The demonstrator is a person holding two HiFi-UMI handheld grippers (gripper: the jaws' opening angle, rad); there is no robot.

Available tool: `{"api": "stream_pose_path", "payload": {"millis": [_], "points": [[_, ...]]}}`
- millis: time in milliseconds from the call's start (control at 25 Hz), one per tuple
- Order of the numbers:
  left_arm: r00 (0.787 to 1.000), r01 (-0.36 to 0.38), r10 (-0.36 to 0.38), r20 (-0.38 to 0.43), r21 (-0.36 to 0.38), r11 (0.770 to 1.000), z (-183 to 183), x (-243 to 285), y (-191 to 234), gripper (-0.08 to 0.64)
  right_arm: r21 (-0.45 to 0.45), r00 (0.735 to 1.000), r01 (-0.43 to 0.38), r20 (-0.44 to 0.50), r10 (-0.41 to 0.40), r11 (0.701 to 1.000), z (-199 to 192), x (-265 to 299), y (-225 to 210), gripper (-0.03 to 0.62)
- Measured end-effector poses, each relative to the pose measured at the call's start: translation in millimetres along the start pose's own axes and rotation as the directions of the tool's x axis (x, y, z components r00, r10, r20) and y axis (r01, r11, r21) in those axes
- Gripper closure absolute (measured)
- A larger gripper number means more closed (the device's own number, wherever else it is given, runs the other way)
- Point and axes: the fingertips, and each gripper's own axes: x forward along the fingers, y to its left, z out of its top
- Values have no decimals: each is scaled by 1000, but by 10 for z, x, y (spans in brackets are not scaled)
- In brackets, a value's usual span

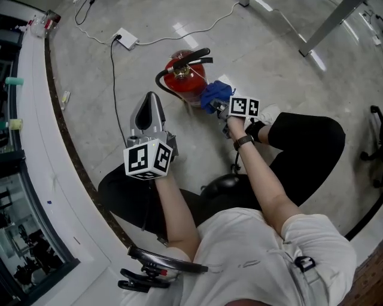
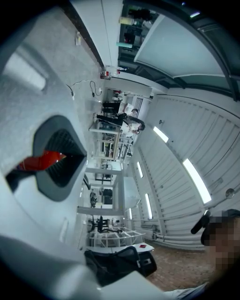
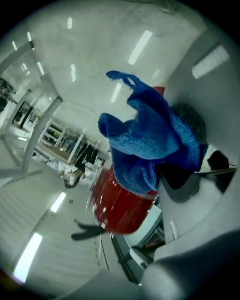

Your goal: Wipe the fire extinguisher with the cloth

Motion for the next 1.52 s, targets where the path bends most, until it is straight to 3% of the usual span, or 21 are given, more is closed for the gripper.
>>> {"api": "stream_pose_path", "payload": {"millis": [120, 360, 480, 560, 600, 680, 800, 880, 1000, 1120, 1200, 1240, 1280, 1320, 1400, 1440, 1520], "points": [[1000, 3, -3, -14, 3, 1000, -49, 31, -25, 561, 71, 980, 160, -135, -150, 985, -464, 256, -881, 497], [999, 15, -14, -34, 25, 1000, -67, 284, 86, 561, 24, 869, 365, -369, -331, 931, -1010, 524, -1932, 495], [1000, -20, 22, -21, 70, 997, -12, 449, 226, 561, 22, 818, 396, -463, -342, 918, -1139, 594, -2163, 497], [1000, -20, 21, -9, 74, 997, 45, 561, 285, 561, 64, 812, 387, -497, -307, 920, -1080, 567, -2109, 497], [1000, -8, 8, -6, 73, 997, 88, 625, 294, 561, 83, 824, 367, -492, -283, 926, -986, 520, -2009, 497], [1000, 29, -29, 1, 80, 996, 207, 762, 291, 561, 129, 871, 301, -440, -217, 945, -673, 399, -1660, 497], [995, 97, -99, 22, 88, 991, 425, 1000, 263, 561, 137, 943, 127, -323, -76, 982, 40, 248, -827, 497], [988, 150, -154, 34, 96, 984, 552, 1154, 208, 561, 92, 951, -38, -302, 64, 995, 449, 120, -159, 495], [970, 230, -236, 55, 95, 969, 692, 1324, 93, 561, 124, 894, -267, -337, 294, 956, 745, -152, 665, 495], [954, 284, -291, 66, 95, 954, 763, 1429, 24, 561, 173, 801, -498, -284, 527, 850, 944, -320, 1251, 495], [949, 300, -307, 69, 94, 949, 797, 1487, 33, 561, 199, 754, -580, -235, 613, 790, 1008, -318, 1423, 498], [948, 304, -311, 69, 93, 948, 807, 1517, 52, 561, 209, 750, -590, -216, 625, 780, 1025, -303, 1426, 499], [948, 304, -311, 69, 90, 948, 809, 1544, 80, 561, 210, 761, -580, -203, 616, 787, 1038, -282, 1377, 499], [949, 300, -306, 69, 87, 950, 805, 1568, 119, 561, 200, 788, -547, -206, 581, 813, 1041, -247, 1269, 499], [955, 284, -289, 69, 79, 956, 788, 1616, 220, 561, 155, 852, -420, -271, 448, 894, 981, -107, 890, 497], [957, 278, -283, 67, 74, 958, 767, 1641, 267, 561, 143, 869, -352, -316, 380, 925, 909, -12, 670, 497], [955, 288, -291, 46, 64, 955, 689, 1667, 304, 561, 194, 880, -230, -377, 289, 954, 695, 179, 190, 497]]}}
